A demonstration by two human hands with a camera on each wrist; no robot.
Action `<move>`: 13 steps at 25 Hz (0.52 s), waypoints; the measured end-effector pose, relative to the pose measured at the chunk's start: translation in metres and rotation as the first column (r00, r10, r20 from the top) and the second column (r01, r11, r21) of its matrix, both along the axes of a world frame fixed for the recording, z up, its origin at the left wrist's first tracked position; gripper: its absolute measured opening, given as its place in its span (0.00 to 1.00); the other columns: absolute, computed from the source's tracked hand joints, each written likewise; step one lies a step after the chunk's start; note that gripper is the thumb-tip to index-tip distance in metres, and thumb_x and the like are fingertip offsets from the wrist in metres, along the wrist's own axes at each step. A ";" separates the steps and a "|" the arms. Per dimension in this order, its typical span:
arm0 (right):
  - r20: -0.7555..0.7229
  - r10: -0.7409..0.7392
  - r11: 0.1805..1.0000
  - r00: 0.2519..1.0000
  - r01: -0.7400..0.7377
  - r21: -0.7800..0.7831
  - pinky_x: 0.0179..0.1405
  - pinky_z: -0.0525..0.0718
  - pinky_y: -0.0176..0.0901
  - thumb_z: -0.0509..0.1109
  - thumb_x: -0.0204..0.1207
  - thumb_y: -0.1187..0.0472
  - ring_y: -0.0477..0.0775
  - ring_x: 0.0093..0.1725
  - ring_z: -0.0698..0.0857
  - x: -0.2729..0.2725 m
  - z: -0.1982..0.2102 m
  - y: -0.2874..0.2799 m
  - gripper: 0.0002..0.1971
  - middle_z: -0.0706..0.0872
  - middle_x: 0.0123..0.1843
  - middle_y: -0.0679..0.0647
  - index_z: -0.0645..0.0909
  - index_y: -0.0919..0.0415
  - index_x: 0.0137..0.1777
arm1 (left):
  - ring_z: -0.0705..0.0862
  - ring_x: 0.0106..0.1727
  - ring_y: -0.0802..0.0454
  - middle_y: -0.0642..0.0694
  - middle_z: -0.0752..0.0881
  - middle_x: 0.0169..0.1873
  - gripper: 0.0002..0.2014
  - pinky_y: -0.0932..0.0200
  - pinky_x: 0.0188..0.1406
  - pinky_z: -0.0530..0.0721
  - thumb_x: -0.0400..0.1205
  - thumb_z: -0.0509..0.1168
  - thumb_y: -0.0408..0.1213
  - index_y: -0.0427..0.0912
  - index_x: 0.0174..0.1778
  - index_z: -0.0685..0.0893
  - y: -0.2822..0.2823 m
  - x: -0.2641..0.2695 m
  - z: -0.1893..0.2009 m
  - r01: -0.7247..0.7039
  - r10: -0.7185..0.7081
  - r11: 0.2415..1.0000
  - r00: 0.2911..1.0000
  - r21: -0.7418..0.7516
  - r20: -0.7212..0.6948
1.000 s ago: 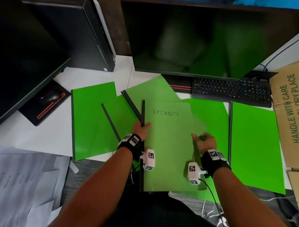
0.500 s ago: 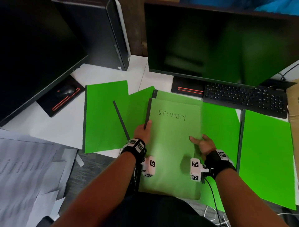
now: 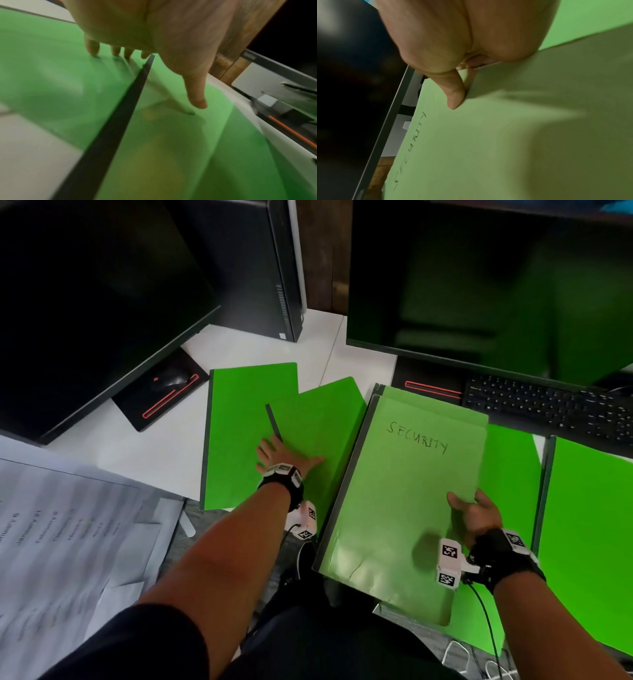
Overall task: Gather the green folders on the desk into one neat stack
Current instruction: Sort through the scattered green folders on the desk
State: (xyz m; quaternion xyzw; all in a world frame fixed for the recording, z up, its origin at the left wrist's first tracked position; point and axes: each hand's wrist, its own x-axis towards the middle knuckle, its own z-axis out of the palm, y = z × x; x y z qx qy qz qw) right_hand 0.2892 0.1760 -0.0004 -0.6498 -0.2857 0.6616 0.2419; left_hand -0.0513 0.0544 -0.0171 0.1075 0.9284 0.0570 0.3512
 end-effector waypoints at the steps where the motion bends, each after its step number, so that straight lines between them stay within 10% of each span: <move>1: -0.022 -0.009 1.000 1.000 0.009 -0.006 0.62 0.79 0.53 0.88 0.49 0.56 0.49 0.41 0.88 0.000 -0.002 -0.001 0.27 0.91 0.38 0.44 0.81 0.49 0.48 | 0.39 0.86 0.35 0.36 0.38 0.86 0.74 0.26 0.80 0.47 0.54 0.70 0.78 0.45 0.86 0.37 -0.002 0.002 -0.002 -0.012 0.011 0.998 1.000 -0.056 -0.007; 4: 0.007 -0.025 1.000 1.000 0.025 0.010 0.54 0.80 0.48 0.70 0.73 0.74 0.49 0.37 0.87 -0.002 -0.002 -0.001 0.14 0.92 0.31 0.42 0.78 0.52 0.40 | 0.33 0.85 0.32 0.32 0.32 0.84 0.80 0.21 0.76 0.41 0.45 0.65 0.84 0.45 0.84 0.31 -0.023 -0.014 -0.007 -0.158 0.150 0.977 0.987 -0.146 -0.065; 8: 0.033 0.045 0.998 0.998 -0.046 0.044 0.55 0.81 0.49 0.69 0.73 0.76 0.51 0.40 0.88 -0.009 0.005 -0.003 0.14 0.93 0.42 0.47 0.81 0.54 0.45 | 0.38 0.86 0.32 0.33 0.35 0.85 0.80 0.24 0.78 0.47 0.46 0.67 0.83 0.45 0.85 0.34 -0.046 -0.043 -0.012 -0.273 0.267 0.950 0.962 -0.150 -0.057; 13: 0.069 0.125 0.990 0.990 -0.129 0.053 0.44 0.82 0.44 0.71 0.73 0.74 0.54 0.43 0.86 -0.030 0.004 -0.010 0.13 0.85 0.60 0.62 0.83 0.59 0.53 | 0.62 0.80 0.33 0.33 0.63 0.79 0.68 0.32 0.77 0.63 0.50 0.73 0.77 0.37 0.80 0.59 -0.075 -0.075 -0.006 -0.339 0.310 0.934 0.927 -0.113 -0.212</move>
